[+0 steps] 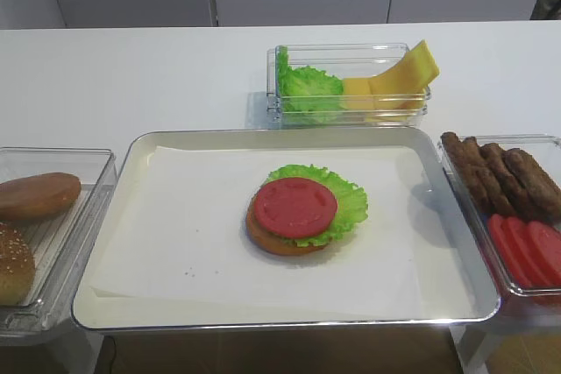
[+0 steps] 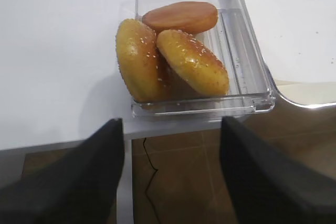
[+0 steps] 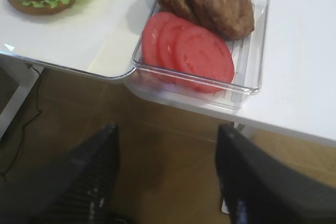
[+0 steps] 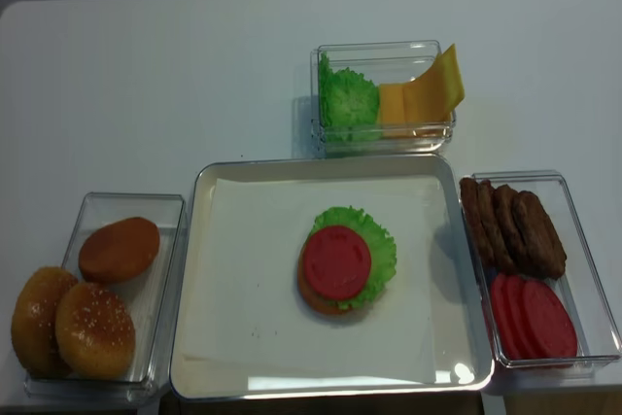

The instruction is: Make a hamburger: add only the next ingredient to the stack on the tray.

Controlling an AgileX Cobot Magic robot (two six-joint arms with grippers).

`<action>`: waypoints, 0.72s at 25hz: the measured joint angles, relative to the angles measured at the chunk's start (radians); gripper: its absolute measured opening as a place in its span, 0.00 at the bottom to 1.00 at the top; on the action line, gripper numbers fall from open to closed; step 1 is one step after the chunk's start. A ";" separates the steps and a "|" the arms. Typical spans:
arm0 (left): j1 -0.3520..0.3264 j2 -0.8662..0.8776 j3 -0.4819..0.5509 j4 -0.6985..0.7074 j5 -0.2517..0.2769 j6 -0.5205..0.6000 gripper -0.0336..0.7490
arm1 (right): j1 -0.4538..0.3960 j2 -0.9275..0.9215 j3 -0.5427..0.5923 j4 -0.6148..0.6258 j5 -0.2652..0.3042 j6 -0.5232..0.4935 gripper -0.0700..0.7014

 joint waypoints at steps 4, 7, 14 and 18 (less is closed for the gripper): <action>0.000 0.000 0.000 0.000 0.000 0.000 0.59 | 0.000 0.000 0.014 -0.007 -0.064 -0.011 0.68; 0.000 0.000 0.000 0.000 0.000 0.000 0.59 | 0.000 0.000 0.036 -0.011 -0.105 -0.013 0.68; 0.000 0.000 0.000 0.000 0.000 0.000 0.59 | 0.000 0.000 0.049 -0.003 -0.132 -0.002 0.68; 0.000 0.000 0.000 -0.001 0.000 0.000 0.59 | 0.000 -0.006 0.052 -0.003 -0.136 0.000 0.68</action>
